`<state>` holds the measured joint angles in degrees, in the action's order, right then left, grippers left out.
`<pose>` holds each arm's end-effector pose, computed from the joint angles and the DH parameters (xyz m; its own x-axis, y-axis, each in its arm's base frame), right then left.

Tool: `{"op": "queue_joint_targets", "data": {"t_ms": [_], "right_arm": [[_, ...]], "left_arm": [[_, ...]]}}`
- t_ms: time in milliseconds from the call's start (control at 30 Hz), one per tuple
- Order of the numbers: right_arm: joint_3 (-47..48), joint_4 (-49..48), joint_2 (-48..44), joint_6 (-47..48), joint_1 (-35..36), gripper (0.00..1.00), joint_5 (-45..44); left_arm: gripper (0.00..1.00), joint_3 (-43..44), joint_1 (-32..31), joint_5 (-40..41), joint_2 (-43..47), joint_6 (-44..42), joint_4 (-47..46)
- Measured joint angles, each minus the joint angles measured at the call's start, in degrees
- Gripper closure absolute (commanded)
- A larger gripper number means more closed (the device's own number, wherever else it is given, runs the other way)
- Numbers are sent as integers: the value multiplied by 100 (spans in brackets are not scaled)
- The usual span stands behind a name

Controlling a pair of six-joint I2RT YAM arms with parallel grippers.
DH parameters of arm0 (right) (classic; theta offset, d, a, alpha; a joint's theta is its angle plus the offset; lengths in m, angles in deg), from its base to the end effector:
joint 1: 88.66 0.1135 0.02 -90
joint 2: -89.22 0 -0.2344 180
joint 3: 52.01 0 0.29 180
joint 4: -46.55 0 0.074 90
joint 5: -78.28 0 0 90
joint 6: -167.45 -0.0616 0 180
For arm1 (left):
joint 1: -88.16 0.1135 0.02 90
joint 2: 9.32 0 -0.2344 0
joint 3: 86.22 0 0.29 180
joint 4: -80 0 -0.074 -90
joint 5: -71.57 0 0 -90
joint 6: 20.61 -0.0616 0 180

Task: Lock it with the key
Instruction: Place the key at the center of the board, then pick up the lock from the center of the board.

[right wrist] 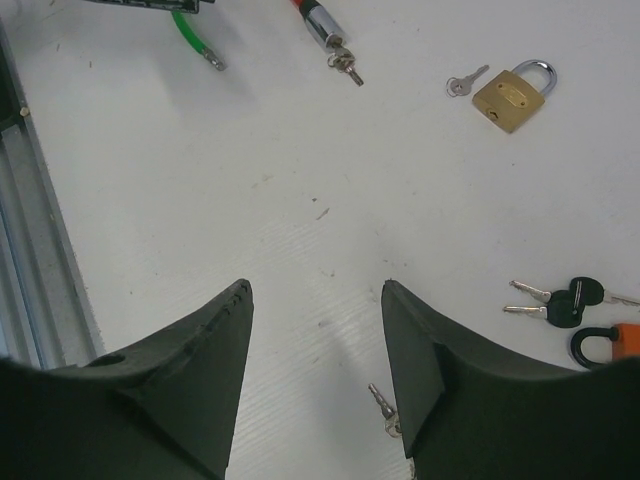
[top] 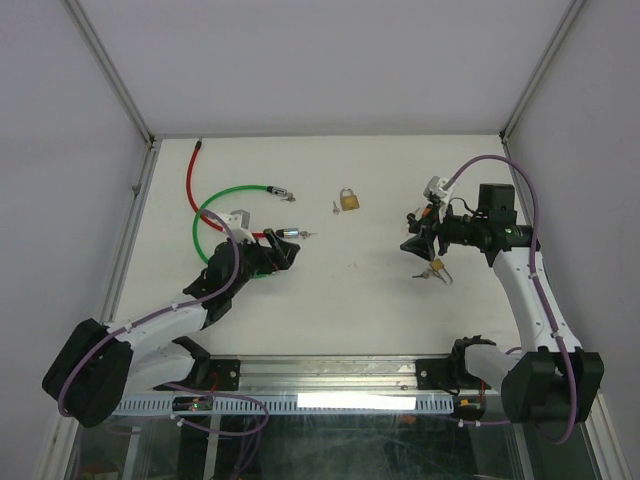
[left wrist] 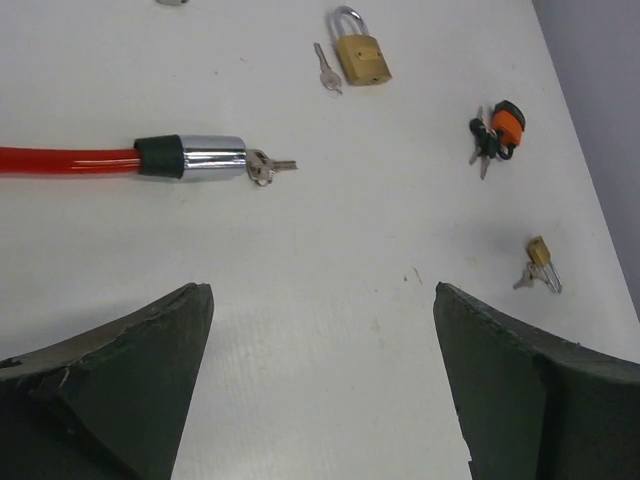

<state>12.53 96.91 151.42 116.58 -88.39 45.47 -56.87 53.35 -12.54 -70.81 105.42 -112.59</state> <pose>0.2720 0.0531 0.2529 -0.2203 -0.3430 -0.9131 -0.9072 0.4161 0.0625 0.2344 -0.1553 0.1199 -0.5095 -0.3584 -0.7823 0.2334 0.8175 -0.5265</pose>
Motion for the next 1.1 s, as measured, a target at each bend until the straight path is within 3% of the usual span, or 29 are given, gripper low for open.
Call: {"op": "queue_joint_targets", "data": {"t_ms": [300,867,1100], "right_arm": [[0,-4,42,2,4,43,-61],[-2,-4,46,2,4,43,-96],[-2,-4,48,2,4,43,-96]], "left_arm": [[1,551,326,636,-11,90,614],[1,-33,2927,-133,313,955,487],[1,-188,3053,66,505,1163,531]]}}
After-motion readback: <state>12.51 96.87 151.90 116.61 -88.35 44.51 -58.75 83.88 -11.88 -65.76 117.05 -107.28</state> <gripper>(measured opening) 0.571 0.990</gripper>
